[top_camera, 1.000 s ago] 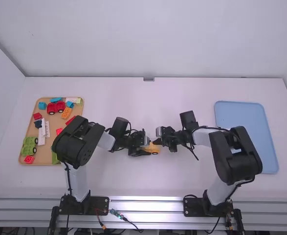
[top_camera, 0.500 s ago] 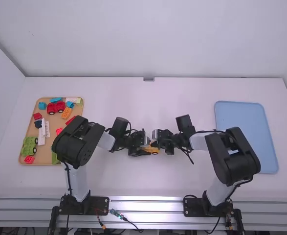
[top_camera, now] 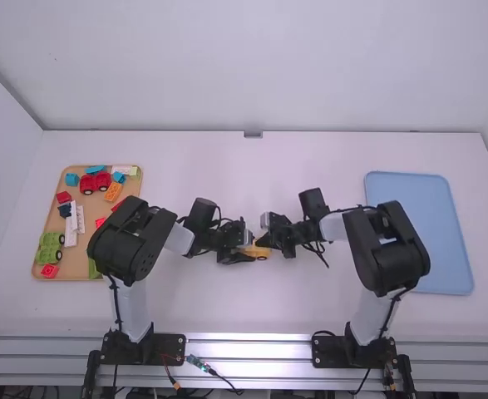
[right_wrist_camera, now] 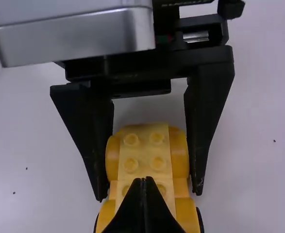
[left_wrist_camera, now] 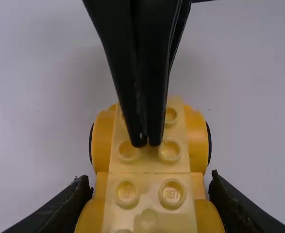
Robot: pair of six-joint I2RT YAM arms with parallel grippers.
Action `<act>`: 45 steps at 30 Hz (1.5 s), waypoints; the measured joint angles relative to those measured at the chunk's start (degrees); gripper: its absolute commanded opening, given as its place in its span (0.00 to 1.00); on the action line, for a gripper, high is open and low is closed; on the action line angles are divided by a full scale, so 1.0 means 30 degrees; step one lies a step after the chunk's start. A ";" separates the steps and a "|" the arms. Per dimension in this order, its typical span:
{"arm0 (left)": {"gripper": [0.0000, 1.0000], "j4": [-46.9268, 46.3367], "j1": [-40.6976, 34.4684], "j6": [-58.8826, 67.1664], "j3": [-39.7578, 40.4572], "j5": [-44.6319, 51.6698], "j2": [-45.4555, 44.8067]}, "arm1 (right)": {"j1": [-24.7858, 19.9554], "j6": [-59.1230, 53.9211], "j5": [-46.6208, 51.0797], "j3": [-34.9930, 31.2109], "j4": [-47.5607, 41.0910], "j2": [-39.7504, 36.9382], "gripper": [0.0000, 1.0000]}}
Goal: Assemble lego blocks to make yellow taxi
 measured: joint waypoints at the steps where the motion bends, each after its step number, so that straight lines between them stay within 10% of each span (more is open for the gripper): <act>1: 0.50 0.0022 -0.0007 0.0000 0.0000 0.0000 0.0000 | 0.0015 -0.0160 0.0087 0.0262 -0.0539 0.0007 0.00; 14: 0.57 0.0131 -0.0080 0.0000 0.0000 -0.0073 0.0000 | -0.0517 -0.0816 0.2288 0.1814 -0.3534 -0.2951 0.06; 17: 0.59 0.0182 -0.0080 -0.0073 0.0000 -0.0204 0.0000 | -0.1173 0.0284 0.3461 0.2353 -0.3759 -0.4510 0.66; 18: 0.60 0.0175 -0.0080 -0.0138 0.0000 -0.0226 0.0000 | -0.1260 0.0437 0.3694 0.2382 -0.3854 -0.4663 0.70; 19: 0.61 0.0189 -0.0080 -0.0357 0.0007 -0.0335 0.0000 | -0.1450 0.1129 0.4408 0.2433 -0.4146 -0.5085 0.99; 31: 0.79 -0.5238 -0.0131 0.0204 0.2674 -0.1311 0.0000 | -0.1727 0.8109 1.1788 0.2448 -0.6870 -0.6484 0.99; 33: 0.99 -0.6972 -0.0131 0.0991 0.3432 -0.1362 0.0000 | -0.1719 0.8823 1.2335 0.2448 -0.6856 -0.6484 0.99; 45: 0.99 -1.3537 -0.0153 0.2827 0.6528 -0.3089 0.0000 | -0.1727 0.9712 1.2998 0.2448 -0.6681 -0.6484 0.99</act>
